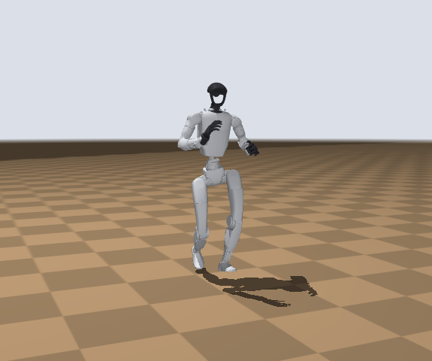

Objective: Run

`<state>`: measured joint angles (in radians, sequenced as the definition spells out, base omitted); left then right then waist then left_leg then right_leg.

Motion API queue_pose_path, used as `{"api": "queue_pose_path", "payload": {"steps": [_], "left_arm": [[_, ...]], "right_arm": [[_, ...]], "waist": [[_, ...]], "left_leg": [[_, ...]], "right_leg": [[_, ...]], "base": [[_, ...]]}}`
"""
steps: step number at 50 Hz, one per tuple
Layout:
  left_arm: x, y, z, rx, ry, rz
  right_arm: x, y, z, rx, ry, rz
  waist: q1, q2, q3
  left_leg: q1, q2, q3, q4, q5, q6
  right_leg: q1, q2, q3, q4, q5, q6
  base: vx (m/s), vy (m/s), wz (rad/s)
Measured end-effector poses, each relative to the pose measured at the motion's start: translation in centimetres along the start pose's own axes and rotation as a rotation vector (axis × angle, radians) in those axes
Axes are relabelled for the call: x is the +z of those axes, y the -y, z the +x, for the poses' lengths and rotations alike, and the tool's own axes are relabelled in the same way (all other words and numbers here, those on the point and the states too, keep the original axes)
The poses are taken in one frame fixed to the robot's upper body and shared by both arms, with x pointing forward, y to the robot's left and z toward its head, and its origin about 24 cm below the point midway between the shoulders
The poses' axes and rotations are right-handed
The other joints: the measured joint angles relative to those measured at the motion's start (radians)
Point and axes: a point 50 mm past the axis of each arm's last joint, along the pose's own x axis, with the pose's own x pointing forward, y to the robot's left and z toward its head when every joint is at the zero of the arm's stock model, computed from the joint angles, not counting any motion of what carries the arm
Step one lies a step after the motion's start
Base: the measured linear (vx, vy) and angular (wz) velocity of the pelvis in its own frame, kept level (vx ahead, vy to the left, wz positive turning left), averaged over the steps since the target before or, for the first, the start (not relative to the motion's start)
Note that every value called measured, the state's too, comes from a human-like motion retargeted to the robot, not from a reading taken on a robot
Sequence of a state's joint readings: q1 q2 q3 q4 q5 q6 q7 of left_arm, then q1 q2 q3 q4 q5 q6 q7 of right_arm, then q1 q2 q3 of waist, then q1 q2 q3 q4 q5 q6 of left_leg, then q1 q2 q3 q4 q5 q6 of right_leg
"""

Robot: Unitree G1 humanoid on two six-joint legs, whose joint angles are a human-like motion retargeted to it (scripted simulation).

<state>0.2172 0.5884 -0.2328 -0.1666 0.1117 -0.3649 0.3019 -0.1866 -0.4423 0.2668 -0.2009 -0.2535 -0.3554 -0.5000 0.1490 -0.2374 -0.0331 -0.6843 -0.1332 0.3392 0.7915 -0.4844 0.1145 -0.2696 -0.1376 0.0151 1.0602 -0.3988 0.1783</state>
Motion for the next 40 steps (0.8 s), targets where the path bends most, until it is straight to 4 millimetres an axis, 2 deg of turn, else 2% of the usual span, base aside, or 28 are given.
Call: {"api": "queue_pose_path", "payload": {"steps": [2, 5, 7, 10, 11, 12, 14, 17, 19, 21, 24, 26, 28, 30, 33, 35, 37, 40], "left_arm": [[0.4, -0.1, 0.2, 0.042, 0.014, -0.025], [2.0, -0.4, 1.8, 0.094, 0.119, 0.003], [3.4, -1.1, 3.8, 0.137, 0.228, 0.092], [5.6, -2.4, 7.6, 0.216, 0.372, 0.219], [6.2, -2.5, 8.4, 0.234, 0.398, 0.215], [6.7, -2.6, 9.0, 0.247, 0.422, 0.206], [7.3, -2.1, 9.4, 0.242, 0.451, 0.163], [7.2, -0.4, 8.6, 0.171, 0.464, 0.096], [6.7, 0.8, 7.7, 0.115, 0.438, 0.068], [5.5, 1.9, 6.7, 0.062, 0.37, 0.057], [3.0, 2.6, 5.2, -0.004, 0.221, 0.077], [1.8, 2.4, 4.4, -0.028, 0.146, 0.087], [1.3, 1.4, 3.3, -0.027, 0.105, 0.08], [0.9, 0.3, 1.9, -0.016, 0.071, 0.068], [0.3, -0.3, 0.1, 0.004, 0.021, 0.034], [0.2, -0.5, -0.2, 0.037, 0.004, 0.008], [0.9, -0.6, 0.4, 0.065, 0.044, 0.016], [2.5, -1.5, 2.6, 0.129, 0.172, 0.113]], "right_arm": [[-0.4, -0.8, -1.4, 0.058, -0.047, 0.018], [-1.6, -1.9, -4.3, 0.162, -0.165, 0.01], [-2.6, -2.5, -6.4, 0.232, -0.257, -0.022], [-3.6, -2.5, -8.6, 0.306, -0.343, -0.058], [-3.5, -2.0, -9.0, 0.311, -0.354, -0.055], [-3.4, -1.5, -9.4, 0.315, -0.364, -0.049], [-3.0, -0.5, -10.2, 0.314, -0.386, -0.026], [-2.7, 0.4, -10.8, 0.31, -0.406, -0.006], [-2.4, 0.7, -10.2, 0.279, -0.378, -0.003], [-2.0, 0.7, -8.7, 0.238, -0.313, -0.012], [-1.7, 1.1, -4.8, 0.145, -0.17, -0.087], [-1.3, 1.4, -1.5, 0.06, -0.068, -0.144], [-0.4, 1.6, 1.1, -0.027, 0.018, -0.134], [0.4, 1.4, 2.1, -0.072, 0.059, -0.07], [0.5, 0.4, 0.7, -0.028, 0.032, 0.008], [0.2, -0.4, -0.6, 0.024, -0.01, 0.037], [-0.6, -1.1, -2.4, 0.081, -0.083, 0.04], [-2.0, -1.9, -5.5, 0.167, -0.22, 0.015]], "waist": [[-0.025, -0.025, -0.013], [-0.072, -0.054, -0.006], [-0.116, -0.063, 0.022], [-0.179, -0.027, 0.061], [-0.198, -0.002, 0.062], [-0.218, 0.024, 0.06], [-0.256, 0.078, 0.04], [-0.272, 0.165, -0.008], [-0.249, 0.201, -0.026], [-0.209, 0.208, -0.023], [-0.118, 0.199, 0.024], [-0.05, 0.181, 0.063], [0.0, 0.148, 0.083], [0.029, 0.101, 0.077], [0.028, 0.03, 0.028], [-0.002, -0.001, 0.003], [-0.034, -0.016, -0.004], [-0.1, -0.039, 0.019]], "left_leg": [[0.021, -0.084, -0.005, -0.108, 0.034, 0.002], [0.029, -0.136, -0.018, 0.083, -0.051, 0.094], [0.073, -0.143, -0.045, 0.22, -0.185, 0.147], [0.223, -0.104, -0.104, 0.265, -0.33, 0.147], [0.291, -0.099, -0.113, 0.228, -0.332, 0.147], [0.358, -0.09, -0.122, 0.189, -0.324, 0.135], [0.484, -0.043, -0.138, 0.111, -0.243, 0.056], [0.572, 0.07, -0.16, 0.132, -0.017, -0.076], [0.559, 0.149, -0.162, 0.295, 0.097, -0.104], [0.524, 0.221, -0.148, 0.51, 0.134, -0.076], [0.383, 0.334, -0.149, 0.83, 0.062, 0.028], [0.234, 0.36, -0.154, 0.931, -0.029, 0.099], [0.088, 0.322, -0.135, 0.874, -0.089, 0.127], [-0.007, 0.242, -0.084, 0.665, -0.103, 0.107], [-0.032, 0.059, -0.019, 0.168, -0.003, 0.005], [-0.008, -0.052, -0.013, -0.053, 0.059, -0.021], [-0.003, -0.091, -0.014, 0.02, 0.023, 0.021], [0.048, -0.139, -0.038, 0.219, -0.159, 0.147]], "right_leg": [[0.026, -0.061, -0.001, 0.1, 0.073, 0.023], [0.019, -0.151, -0.007, 0.358, 0.084, 0.003], [-0.054, -0.197, -0.005, 0.542, 0.017, -0.05], [-0.255, -0.165, 0.004, 0.654, -0.132, -0.144], [-0.322, -0.139, -0.002, 0.616, -0.163, -0.152], [-0.381, -0.11, -0.014, 0.56, -0.187, -0.157], [-0.458, -0.035, -0.056, 0.349, -0.197, -0.146], [-0.482, 0.122, -0.095, -0.053, -0.139, -0.101], [-0.47, 0.193, -0.103, -0.138, -0.112, -0.108], [-0.45, 0.219, -0.104, -0.048, -0.16, -0.164], [-0.375, 0.237, -0.095, 0.11, -0.313, -0.262], [-0.297, 0.231, -0.076, 0.139, -0.389, -0.281], [-0.206, 0.203, -0.047, 0.105, -0.389, -0.251], [-0.108, 0.154, -0.019, 0.04, -0.302, -0.175], [-0.006, 0.044, -0.006, 0.001, -0.046, -0.029], [0.022, -0.027, -0.01, 0.069, 0.072, 0.016], [0.024, -0.079, -0.017, 0.222, 0.091, 0.009], [-0.041, -0.167, -0.011, 0.52, 0.04, -0.034]], "base": [[-0.02, 0.06, 0.51], [-0.01, 0.01, 0.09], [-0.02, -0.02, -0.1], [-0.01, 0.01, -0.42], [0.03, 0.1, -0.46], [0.05, 0.08, -0.37], [0.07, -0.02, -0.23], [0.02, -0.09, -0.12], [-0.04, -0.08, -0.05], [-0.05, -0.07, 0.01], [-0.04, -0.09, 0.12], [-0.03, -0.05, 0.33], [0.01, 0.02, 0.54], [0.05, 0.07, 0.74], [0.04, 0.08, 0.89], [-0.02, 0.07, 0.65], [-0.02, 0.03, 0.17], [0.0, 0.0, 0.0]]}}
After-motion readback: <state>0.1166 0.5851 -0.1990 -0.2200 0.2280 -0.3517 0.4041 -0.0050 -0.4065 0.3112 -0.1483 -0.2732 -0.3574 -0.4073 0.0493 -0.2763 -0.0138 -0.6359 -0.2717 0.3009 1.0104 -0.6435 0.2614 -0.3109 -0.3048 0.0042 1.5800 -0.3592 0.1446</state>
